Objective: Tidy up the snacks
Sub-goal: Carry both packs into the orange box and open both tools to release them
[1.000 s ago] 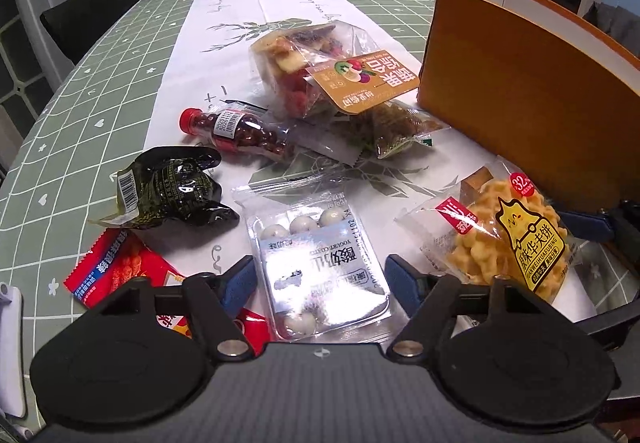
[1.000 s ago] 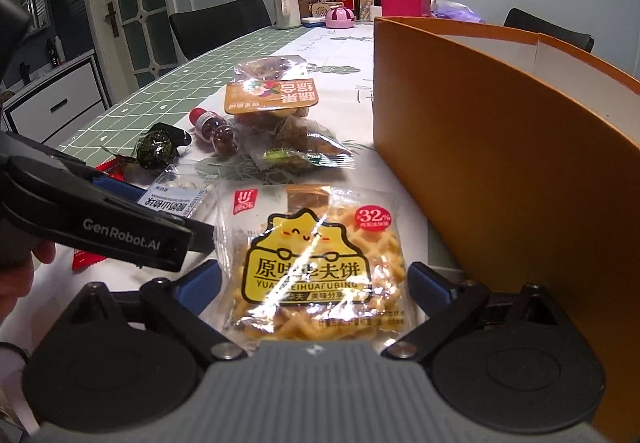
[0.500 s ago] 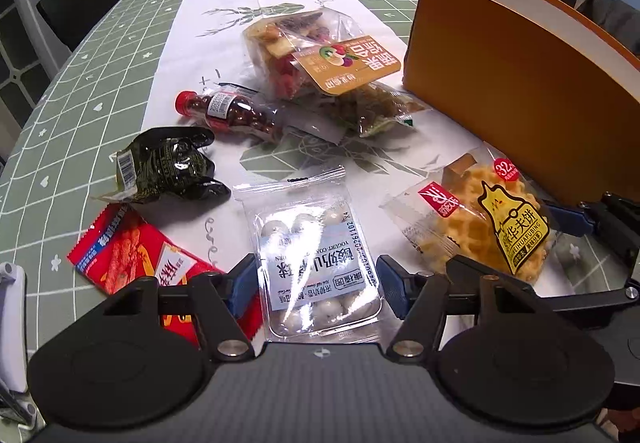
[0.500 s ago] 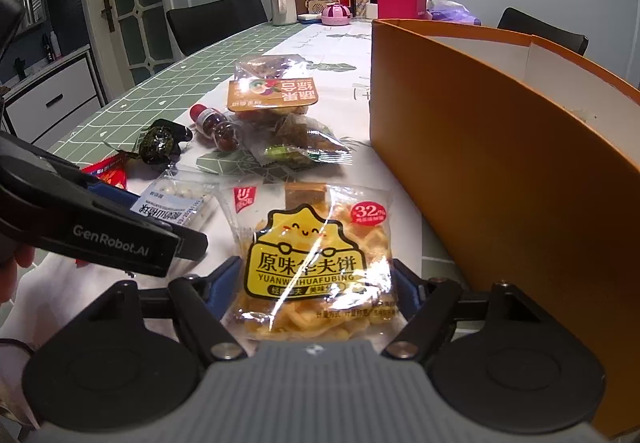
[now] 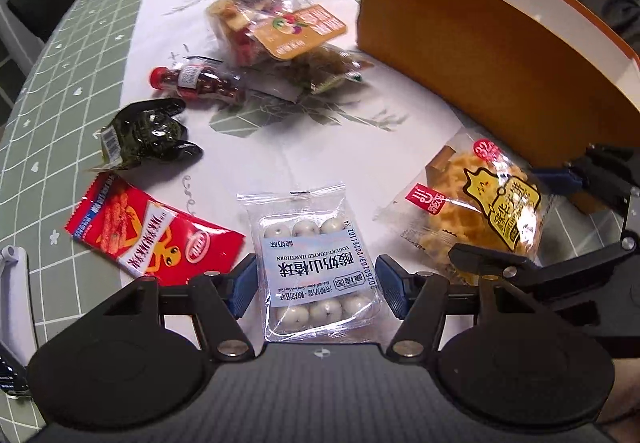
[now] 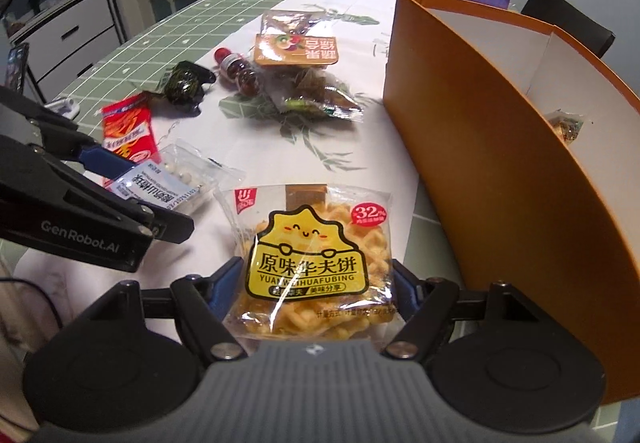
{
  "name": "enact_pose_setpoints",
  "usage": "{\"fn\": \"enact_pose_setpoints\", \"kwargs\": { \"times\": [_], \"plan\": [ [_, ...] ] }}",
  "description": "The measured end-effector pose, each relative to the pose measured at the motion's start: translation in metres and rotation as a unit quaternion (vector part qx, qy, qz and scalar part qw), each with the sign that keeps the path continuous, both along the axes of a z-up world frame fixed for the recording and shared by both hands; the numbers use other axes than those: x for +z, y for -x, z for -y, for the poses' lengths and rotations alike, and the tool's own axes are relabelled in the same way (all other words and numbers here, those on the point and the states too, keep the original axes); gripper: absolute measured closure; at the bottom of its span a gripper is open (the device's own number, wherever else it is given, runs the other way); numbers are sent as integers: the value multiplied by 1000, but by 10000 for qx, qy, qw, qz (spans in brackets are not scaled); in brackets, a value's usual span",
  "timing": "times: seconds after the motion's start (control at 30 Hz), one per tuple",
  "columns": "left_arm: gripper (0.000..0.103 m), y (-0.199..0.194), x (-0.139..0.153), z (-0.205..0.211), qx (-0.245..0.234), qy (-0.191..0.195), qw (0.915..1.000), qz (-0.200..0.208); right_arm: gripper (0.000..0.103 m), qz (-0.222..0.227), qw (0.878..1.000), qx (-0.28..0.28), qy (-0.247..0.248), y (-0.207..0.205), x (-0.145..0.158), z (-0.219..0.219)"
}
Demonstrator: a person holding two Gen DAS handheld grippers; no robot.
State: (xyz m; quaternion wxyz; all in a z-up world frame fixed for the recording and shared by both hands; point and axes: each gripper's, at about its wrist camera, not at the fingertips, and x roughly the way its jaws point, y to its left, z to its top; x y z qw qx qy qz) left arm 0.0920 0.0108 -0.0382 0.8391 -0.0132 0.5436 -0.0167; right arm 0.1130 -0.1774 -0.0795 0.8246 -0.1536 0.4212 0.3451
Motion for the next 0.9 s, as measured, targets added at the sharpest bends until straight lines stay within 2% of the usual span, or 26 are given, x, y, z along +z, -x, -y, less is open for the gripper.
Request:
{"fn": "enact_pose_setpoints", "kwargs": {
  "times": [0.2, 0.4, 0.67, 0.9],
  "plan": [
    [31, 2, 14, 14, -655, -147, 9969, -420, 30, -543, 9964, 563, 314, 1, 14, 8],
    [31, 2, 36, 29, -1228, -268, 9899, -654, 30, -518, 9911, 980, 736, 10, 33, 14],
    [32, -2, 68, 44, -1666, -444, 9817, -812, 30, 18, 9882, 1206, 942, 22, 84, 33],
    [32, -16, 115, 69, -2007, -564, 9768, -484, 30, 603, 9889, 1013, 907, 14, 126, 55]
  ]
}}
